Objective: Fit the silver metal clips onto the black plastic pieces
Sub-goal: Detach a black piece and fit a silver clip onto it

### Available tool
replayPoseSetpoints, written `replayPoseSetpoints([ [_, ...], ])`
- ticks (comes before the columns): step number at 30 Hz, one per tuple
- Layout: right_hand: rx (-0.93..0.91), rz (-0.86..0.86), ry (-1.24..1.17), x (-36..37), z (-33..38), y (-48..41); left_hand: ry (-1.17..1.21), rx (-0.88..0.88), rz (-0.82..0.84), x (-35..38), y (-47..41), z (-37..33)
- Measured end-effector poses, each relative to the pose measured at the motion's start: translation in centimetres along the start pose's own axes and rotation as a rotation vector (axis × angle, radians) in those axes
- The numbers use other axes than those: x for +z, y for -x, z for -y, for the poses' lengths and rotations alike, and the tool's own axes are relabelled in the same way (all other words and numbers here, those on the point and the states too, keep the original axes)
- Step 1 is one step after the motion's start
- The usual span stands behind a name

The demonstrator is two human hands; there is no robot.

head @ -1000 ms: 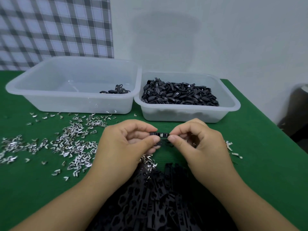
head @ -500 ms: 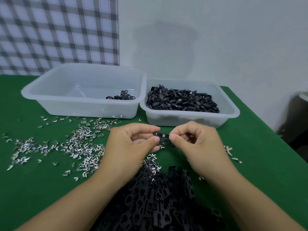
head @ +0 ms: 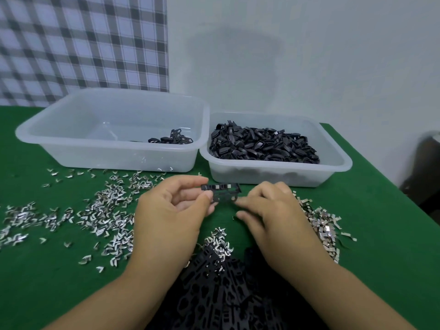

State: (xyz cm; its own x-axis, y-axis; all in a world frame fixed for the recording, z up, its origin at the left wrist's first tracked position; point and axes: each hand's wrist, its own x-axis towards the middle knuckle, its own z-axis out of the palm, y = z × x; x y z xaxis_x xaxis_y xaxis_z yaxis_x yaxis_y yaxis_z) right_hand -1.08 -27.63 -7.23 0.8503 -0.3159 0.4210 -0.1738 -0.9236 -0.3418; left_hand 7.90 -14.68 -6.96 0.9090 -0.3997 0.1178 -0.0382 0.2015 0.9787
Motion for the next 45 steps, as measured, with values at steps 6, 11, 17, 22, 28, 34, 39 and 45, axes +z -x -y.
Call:
replayPoseSetpoints([
  [6,-0.032,0.108,0.058,0.2,0.4,-0.2,-0.039,-0.004,0.012,-0.1,0.0,0.2],
  [11,-0.023,0.086,-0.001,-0.2,0.3,0.1,-0.053,0.001,0.024,-0.2,0.0,0.3],
  [17,-0.033,-0.263,-0.216,-1.1,0.6,0.6,-0.173,0.005,0.115,-0.1,0.2,0.4],
  [22,-0.083,-0.317,-0.256,-0.9,1.0,0.7,-0.21,0.002,0.155,0.0,0.5,0.2],
  [28,-0.088,-0.306,-0.277,-0.6,0.9,0.7,-0.224,0.015,0.197,0.2,0.9,-0.1],
  [34,-0.094,-0.274,-0.265,-0.5,0.8,0.6,-0.212,0.015,0.21,0.3,1.0,-0.1],
  [39,-0.118,-0.296,-0.258,-0.4,0.8,0.7,-0.194,0.011,0.225,0.3,0.9,-0.2],
  [45,-0.207,-0.312,-0.191,-0.3,0.7,0.7,-0.18,0.015,0.228,0.4,1.0,-0.1],
])
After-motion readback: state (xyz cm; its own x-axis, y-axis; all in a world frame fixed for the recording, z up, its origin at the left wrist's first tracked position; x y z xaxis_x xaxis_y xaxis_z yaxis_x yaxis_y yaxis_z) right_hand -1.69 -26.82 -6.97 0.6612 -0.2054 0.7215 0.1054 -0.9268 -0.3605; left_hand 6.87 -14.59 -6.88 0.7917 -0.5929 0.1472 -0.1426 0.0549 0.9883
